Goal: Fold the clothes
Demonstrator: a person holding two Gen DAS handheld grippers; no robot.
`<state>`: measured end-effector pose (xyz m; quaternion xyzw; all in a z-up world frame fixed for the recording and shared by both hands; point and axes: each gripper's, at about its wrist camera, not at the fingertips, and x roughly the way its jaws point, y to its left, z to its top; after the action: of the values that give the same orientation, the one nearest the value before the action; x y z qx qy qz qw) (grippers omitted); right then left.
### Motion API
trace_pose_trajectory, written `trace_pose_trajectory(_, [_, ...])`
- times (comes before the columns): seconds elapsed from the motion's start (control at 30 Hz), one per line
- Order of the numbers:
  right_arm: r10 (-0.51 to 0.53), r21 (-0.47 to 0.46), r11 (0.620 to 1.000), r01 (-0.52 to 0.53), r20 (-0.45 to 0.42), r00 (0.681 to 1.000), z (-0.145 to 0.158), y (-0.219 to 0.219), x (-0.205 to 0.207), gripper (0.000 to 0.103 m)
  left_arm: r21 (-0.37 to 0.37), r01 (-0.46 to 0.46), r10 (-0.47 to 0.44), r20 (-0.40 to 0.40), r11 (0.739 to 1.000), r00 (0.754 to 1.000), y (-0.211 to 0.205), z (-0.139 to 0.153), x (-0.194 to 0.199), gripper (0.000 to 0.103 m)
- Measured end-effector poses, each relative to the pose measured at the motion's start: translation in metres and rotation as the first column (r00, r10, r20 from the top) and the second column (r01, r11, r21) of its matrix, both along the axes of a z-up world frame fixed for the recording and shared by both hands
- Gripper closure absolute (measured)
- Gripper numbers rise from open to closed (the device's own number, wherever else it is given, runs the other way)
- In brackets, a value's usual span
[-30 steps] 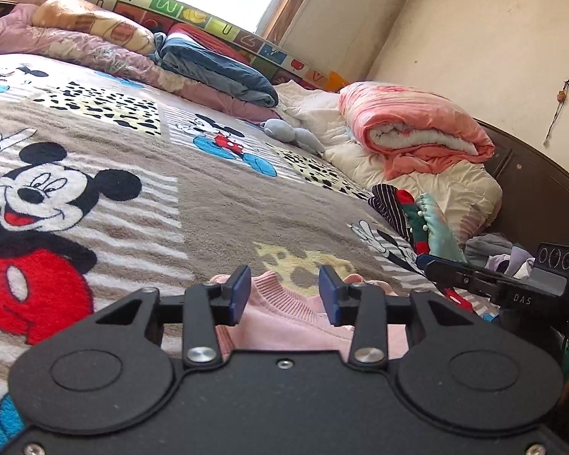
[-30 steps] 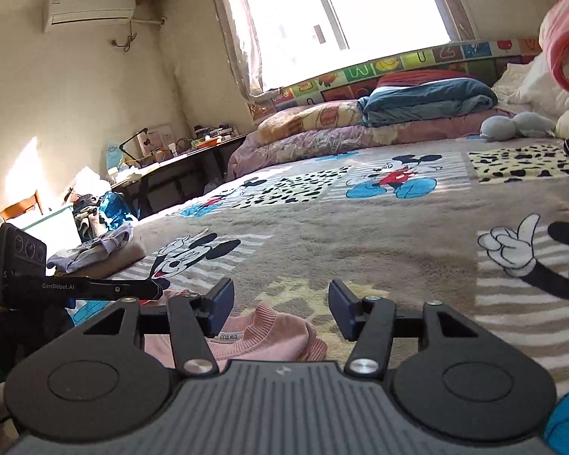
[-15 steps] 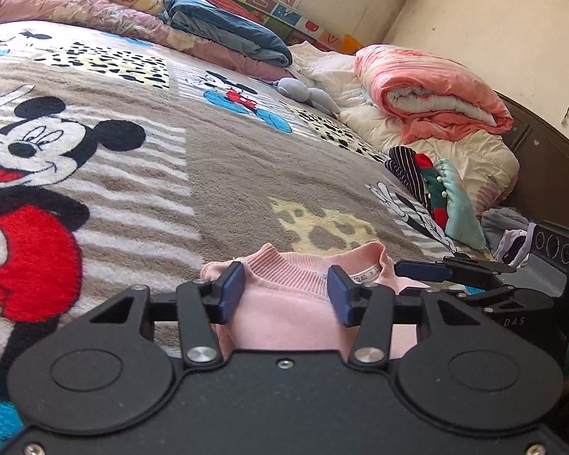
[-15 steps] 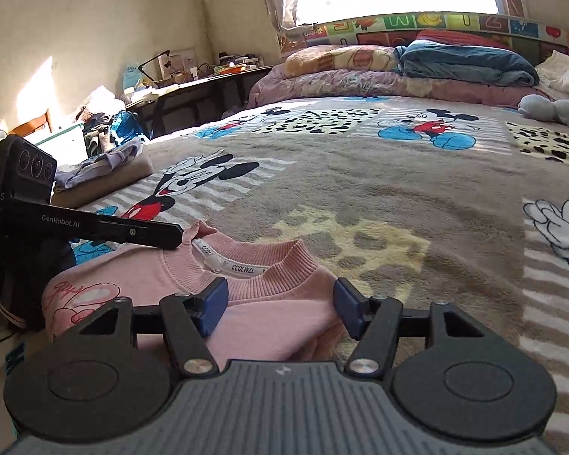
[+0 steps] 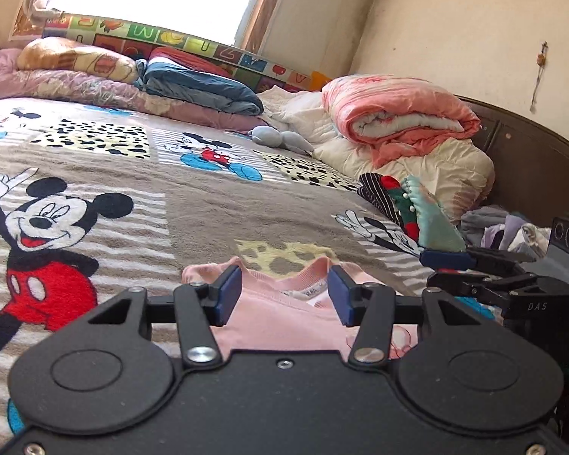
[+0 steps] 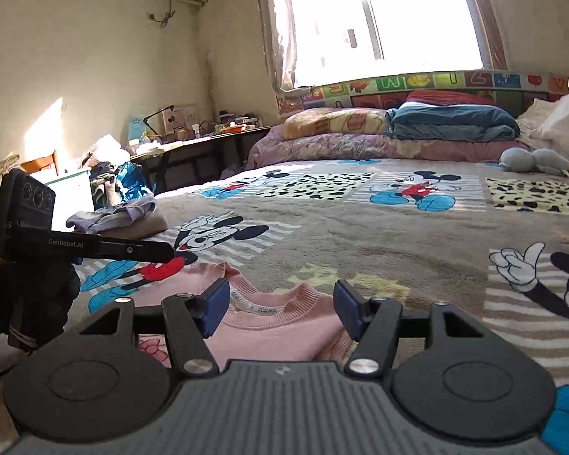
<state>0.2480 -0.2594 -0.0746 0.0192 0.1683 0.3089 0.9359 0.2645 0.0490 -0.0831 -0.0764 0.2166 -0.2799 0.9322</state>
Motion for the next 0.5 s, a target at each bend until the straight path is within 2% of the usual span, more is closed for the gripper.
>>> trace_pose_trajectory(0.1, [0.019,-0.076,0.997,-0.017,0.031,0.999,0.004,0.016,-0.026,0.048,0.135,0.053,-0.059,0.044,0.989,0.997,-0.018,-0.002,-0.022,0.054])
trace_pose_trajectory(0.17, [0.013,-0.11,0.994,-0.013,-0.002,1.0,-0.003,0.024,-0.032,0.049,0.218,0.068,-0.083,0.061,0.974,0.995,-0.029,-0.008,-0.029,0.054])
trace_pose_trajectory(0.2, [0.012,-0.132,0.991,-0.015,-0.022,1.0,-0.009,0.029,-0.034,0.049,0.234,0.068,-0.082,0.052,0.97,0.995,-0.031,-0.013,-0.028,0.054])
trace_pose_trajectory(0.27, [0.017,-0.194,0.981,-0.025,-0.042,0.999,-0.019,0.038,-0.032,0.049,0.26,0.063,-0.075,0.036,0.964,0.997,-0.035,-0.023,-0.023,0.053])
trace_pose_trajectory(0.33, [0.015,-0.2,0.979,-0.027,-0.066,0.998,-0.025,0.04,-0.029,0.048,0.273,0.065,-0.072,0.014,0.96,0.997,-0.036,-0.031,-0.017,0.051])
trace_pose_trajectory(0.5, [0.021,-0.203,0.978,-0.046,-0.127,0.992,-0.035,0.042,-0.023,0.047,0.219,0.087,-0.071,-0.083,0.972,0.994,-0.027,-0.043,0.0,0.045])
